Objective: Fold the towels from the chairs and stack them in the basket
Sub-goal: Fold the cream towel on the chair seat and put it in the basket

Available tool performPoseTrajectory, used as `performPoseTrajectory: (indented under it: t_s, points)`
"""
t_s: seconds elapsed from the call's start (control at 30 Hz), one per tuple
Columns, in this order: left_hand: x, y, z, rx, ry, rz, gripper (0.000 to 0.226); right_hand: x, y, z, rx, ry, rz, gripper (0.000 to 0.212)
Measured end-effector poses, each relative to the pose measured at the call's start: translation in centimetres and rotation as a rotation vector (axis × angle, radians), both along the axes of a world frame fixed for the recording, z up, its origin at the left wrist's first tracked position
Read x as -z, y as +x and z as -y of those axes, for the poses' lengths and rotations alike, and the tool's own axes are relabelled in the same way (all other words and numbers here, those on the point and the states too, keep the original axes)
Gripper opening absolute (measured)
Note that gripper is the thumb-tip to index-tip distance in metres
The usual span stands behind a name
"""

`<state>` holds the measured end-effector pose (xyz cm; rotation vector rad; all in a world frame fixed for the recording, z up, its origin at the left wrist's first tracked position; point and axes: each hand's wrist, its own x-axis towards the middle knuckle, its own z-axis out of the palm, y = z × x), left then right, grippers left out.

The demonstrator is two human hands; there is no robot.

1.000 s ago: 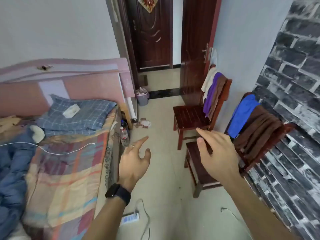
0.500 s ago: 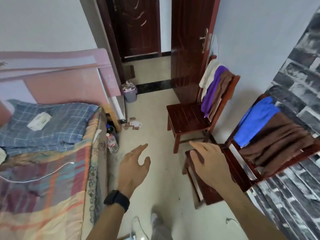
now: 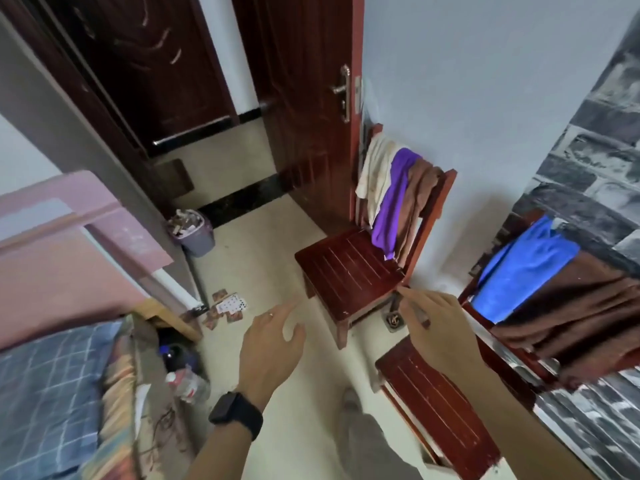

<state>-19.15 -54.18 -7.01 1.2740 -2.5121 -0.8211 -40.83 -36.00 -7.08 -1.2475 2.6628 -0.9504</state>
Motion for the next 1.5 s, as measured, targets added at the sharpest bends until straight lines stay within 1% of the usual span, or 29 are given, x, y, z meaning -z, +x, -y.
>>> performPoseTrajectory:
  t_s: [0.17,0.27,0.4,0.57,0.7,0.8,0.9,1.0,1.1,1.17,1.23,1.33,1.4,1.5]
  points:
    - [-0.1,-9.1,10.1,0.168,0.003,0.007,0.044,1.4,-5.9,8.4,0.132,0.024,0.099,0.035]
    - [-0.5,-15.0,15.8,0.222,0.02,-0.005,0.043,1.6,-9.8,13.4,0.175,0.027,0.107,0.037]
    - [-0.1,-21.8,22.4,0.329,0.089,0.02,0.044,0.8,-14.4,19.3,0.29,0.048,0.13,0.031]
    - [0.0,-29.7,28.7,0.443,0.104,0.034,0.042,1.4,-20.0,25.4,0.396,0.025,0.149,0.03]
    - [1.6,-37.3,33.5,0.526,0.098,0.075,0.04,2.9,-24.7,30.3,0.484,0.052,0.12,0.042]
    - [3.0,-43.5,36.2,0.617,0.12,0.072,0.038,3.7,-29.0,33.4,0.603,0.109,0.133,0.034]
    - [3.6,-49.2,37.9,0.743,0.111,0.103,0.037,4.2,-33.0,35.3,0.785,0.141,0.144,0.032]
    - [4.5,-53.9,38.2,0.844,0.101,0.115,0.038,5.0,-35.4,36.1,0.934,0.243,0.171,0.037]
    - [5.2,-57.1,37.3,0.842,0.085,0.15,0.046,6.6,-36.3,36.5,0.936,0.309,0.208,0.041]
    - [5.7,-58.3,36.4,0.814,0.075,0.156,0.051,7.7,-36.3,36.6,0.905,0.323,0.177,0.045]
    - [5.9,-58.8,35.9,0.766,0.071,0.138,0.052,8.8,-35.8,36.8,0.89,0.334,0.128,0.05]
    - [6.2,-59.0,35.9,0.706,0.089,0.08,0.047,9.7,-35.3,37.0,0.909,0.353,0.103,0.058]
    - [6.3,-59.2,36.1,0.703,0.063,0.063,0.04,9.9,-35.2,36.9,0.915,0.375,0.085,0.061]
    - [6.0,-59.5,36.5,0.746,0.038,0.115,0.026,9.9,-35.3,36.8,0.912,0.382,0.085,0.061]
